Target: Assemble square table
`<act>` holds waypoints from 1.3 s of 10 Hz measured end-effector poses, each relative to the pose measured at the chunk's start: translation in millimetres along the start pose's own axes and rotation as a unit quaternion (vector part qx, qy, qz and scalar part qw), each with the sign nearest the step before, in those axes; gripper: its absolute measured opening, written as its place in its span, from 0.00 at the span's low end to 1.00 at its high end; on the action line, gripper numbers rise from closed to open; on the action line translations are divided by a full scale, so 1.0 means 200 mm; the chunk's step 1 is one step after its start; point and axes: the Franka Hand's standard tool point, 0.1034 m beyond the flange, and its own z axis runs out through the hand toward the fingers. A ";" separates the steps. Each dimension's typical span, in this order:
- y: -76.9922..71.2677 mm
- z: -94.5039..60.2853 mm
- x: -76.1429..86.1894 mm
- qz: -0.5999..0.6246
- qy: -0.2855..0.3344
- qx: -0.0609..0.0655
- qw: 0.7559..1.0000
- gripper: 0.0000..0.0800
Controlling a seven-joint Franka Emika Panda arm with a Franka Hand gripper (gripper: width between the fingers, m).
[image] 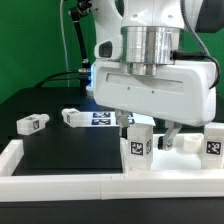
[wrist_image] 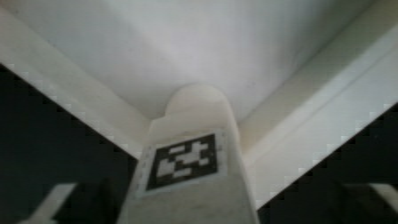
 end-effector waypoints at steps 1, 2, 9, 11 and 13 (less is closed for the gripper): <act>0.00 0.00 0.00 -0.002 0.000 0.000 1.000 0.51; 0.00 0.00 0.00 0.025 -0.002 0.000 1.000 0.51; 0.02 0.01 0.02 0.286 -0.012 0.007 0.958 0.36; 0.02 0.01 0.01 0.450 -0.035 0.017 0.892 0.36; 0.00 0.01 0.00 0.561 -0.055 0.029 0.826 0.36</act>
Offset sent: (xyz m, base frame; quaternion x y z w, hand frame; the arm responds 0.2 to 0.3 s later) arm 0.0000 0.0000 0.0000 0.0000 0.0000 0.1938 0.9810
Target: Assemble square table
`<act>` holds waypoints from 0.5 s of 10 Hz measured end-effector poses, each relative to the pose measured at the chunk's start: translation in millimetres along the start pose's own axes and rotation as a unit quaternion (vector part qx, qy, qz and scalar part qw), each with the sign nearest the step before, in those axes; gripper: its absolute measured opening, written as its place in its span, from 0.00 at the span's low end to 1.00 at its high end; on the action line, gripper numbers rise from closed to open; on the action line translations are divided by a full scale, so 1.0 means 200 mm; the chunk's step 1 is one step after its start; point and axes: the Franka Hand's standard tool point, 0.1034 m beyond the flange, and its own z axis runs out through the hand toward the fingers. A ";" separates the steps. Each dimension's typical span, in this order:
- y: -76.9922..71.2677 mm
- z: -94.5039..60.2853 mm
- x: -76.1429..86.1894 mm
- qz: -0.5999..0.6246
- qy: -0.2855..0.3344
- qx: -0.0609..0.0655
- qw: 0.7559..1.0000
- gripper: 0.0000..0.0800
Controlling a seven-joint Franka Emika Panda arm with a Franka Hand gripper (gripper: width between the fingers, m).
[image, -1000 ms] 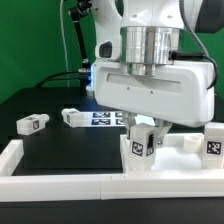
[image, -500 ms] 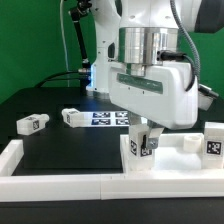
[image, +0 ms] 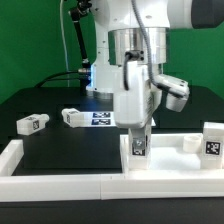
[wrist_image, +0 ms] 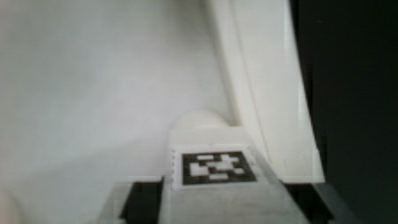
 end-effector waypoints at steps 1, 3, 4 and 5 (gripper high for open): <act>0.00 0.00 -0.01 0.049 -0.005 0.002 0.999 0.36; -0.01 0.00 0.00 0.110 -0.007 0.004 0.994 0.36; -0.01 0.00 0.00 0.133 -0.006 0.005 0.991 0.36; -0.01 0.00 0.00 0.149 -0.006 0.005 0.989 0.36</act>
Offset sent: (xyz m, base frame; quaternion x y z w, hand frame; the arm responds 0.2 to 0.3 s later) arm -0.0033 -0.0003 -0.0043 0.0014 0.0041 0.1435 0.9896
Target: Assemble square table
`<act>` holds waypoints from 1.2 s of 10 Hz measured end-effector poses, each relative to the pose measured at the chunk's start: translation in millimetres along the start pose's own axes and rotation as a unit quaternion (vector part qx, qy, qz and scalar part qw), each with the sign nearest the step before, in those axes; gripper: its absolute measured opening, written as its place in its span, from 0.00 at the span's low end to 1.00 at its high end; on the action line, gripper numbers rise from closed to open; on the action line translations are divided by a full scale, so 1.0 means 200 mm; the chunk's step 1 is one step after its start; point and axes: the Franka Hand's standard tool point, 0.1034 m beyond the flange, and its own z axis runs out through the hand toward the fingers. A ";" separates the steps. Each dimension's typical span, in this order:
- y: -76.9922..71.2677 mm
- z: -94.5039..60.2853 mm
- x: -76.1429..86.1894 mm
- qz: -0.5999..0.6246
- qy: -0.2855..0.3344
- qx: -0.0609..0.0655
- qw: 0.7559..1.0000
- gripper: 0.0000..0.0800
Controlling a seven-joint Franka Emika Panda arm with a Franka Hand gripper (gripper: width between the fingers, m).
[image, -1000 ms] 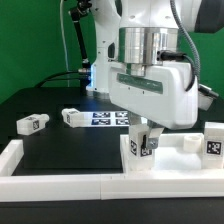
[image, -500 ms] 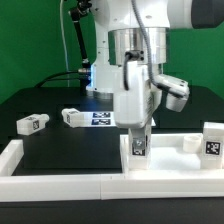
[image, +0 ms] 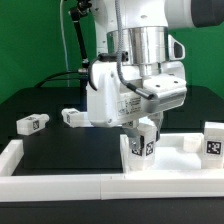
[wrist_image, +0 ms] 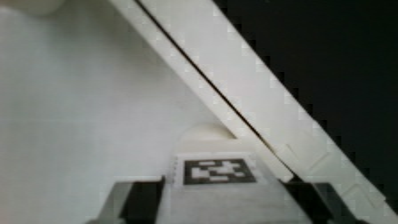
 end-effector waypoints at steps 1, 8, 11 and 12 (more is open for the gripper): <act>0.00 0.00 0.00 -0.015 0.000 0.000 1.000 0.36; 0.03 -0.04 -0.05 -0.392 0.006 -0.002 0.920 0.81; 0.01 -0.05 -0.03 -0.526 0.013 -0.003 0.850 0.81; -0.02 -0.07 -0.05 -0.583 0.020 -0.001 0.812 0.81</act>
Offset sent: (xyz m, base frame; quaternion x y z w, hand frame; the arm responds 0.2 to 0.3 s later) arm -0.0113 0.0170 0.0124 0.0207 0.0075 -0.2549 0.9667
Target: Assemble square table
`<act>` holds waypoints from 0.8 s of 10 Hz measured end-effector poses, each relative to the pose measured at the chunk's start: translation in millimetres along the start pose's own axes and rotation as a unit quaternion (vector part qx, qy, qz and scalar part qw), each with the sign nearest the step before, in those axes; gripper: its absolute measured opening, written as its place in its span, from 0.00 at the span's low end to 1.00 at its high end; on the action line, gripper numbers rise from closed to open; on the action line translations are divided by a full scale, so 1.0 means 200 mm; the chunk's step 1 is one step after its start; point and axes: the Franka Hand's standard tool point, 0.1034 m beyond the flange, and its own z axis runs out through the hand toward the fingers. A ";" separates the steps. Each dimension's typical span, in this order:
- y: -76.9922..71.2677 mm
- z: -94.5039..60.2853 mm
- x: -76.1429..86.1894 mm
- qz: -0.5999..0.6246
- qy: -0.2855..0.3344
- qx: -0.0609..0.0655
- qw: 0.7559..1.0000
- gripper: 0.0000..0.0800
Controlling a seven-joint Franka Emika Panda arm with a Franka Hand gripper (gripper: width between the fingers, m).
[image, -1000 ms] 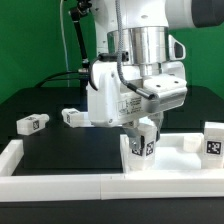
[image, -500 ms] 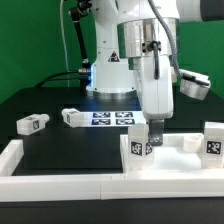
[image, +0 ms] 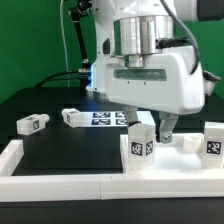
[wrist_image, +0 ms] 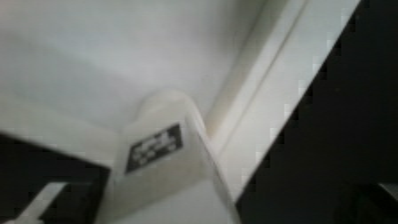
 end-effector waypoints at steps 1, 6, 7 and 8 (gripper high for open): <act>0.00 0.01 -0.02 -0.035 0.001 -0.002 0.999 0.81; 0.03 0.03 0.00 -0.068 0.003 -0.007 0.998 0.57; 0.06 0.03 0.01 -0.026 0.000 -0.013 1.000 0.38; 0.06 0.03 0.01 -0.001 0.000 -0.015 1.000 0.38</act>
Offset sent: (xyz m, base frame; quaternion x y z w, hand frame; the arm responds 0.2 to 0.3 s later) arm 0.0000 0.0000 0.0000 0.0000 0.0000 -0.0650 0.9979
